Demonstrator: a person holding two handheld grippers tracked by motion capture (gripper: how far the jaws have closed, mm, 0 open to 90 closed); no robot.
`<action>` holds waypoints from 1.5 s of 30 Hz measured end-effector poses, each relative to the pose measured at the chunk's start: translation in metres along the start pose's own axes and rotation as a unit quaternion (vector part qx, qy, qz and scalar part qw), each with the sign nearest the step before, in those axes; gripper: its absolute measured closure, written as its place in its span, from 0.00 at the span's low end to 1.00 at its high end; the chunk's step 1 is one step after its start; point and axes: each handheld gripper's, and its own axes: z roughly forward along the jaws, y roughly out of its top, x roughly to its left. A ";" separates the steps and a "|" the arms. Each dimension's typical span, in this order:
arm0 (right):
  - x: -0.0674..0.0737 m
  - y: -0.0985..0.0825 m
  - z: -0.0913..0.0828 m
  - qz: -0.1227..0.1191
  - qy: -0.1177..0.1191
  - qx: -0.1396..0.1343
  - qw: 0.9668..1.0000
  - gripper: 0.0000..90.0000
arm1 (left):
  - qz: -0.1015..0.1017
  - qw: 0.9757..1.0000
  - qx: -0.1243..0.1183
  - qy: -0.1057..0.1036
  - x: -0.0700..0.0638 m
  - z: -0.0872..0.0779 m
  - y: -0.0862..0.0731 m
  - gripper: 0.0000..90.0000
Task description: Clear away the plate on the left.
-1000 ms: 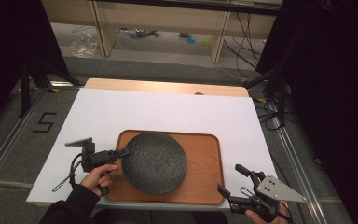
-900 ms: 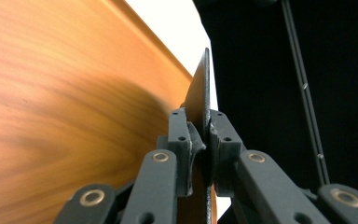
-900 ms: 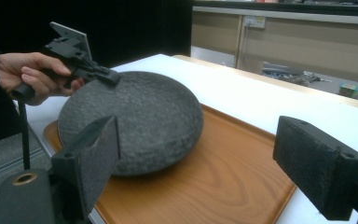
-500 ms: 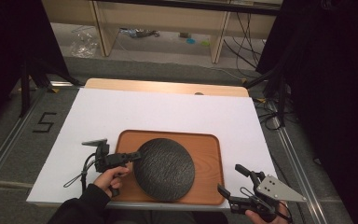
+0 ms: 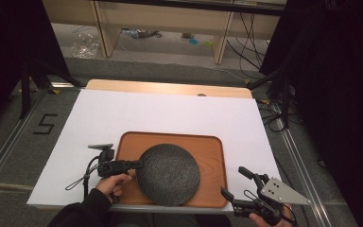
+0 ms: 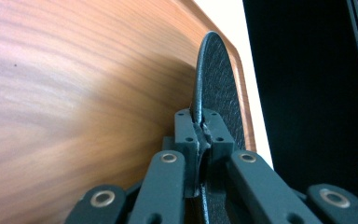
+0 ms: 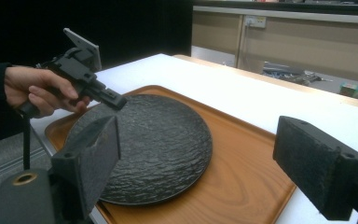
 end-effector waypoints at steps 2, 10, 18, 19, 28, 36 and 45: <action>0.000 0.000 0.000 -0.001 0.001 0.005 1.000 0.18 | 0.005 1.000 0.004 0.002 -0.001 -0.001 -0.002 0.96; 0.000 0.000 0.000 0.000 0.004 0.003 1.000 0.18 | 0.016 0.999 0.030 0.010 -0.001 0.000 -0.004 0.94; 0.000 0.000 0.000 -0.004 0.001 0.011 1.000 0.18 | 0.031 0.998 0.047 0.038 0.000 0.002 -0.007 0.90; 0.000 0.000 -0.001 -0.004 0.002 0.016 1.000 0.18 | 0.031 0.998 0.047 0.038 0.000 0.002 -0.007 0.90; 0.000 0.000 -0.001 -0.005 0.003 0.015 1.000 0.18 | 0.053 0.994 0.067 0.071 -0.004 0.008 -0.008 0.81; 0.001 -0.002 0.002 0.000 0.009 0.001 1.000 0.18 | 0.092 0.989 0.058 0.103 -0.017 0.002 -0.004 0.55; 0.000 -0.001 0.001 -0.002 0.006 0.002 1.000 0.18 | 0.102 0.989 0.038 0.103 -0.022 -0.009 0.003 0.46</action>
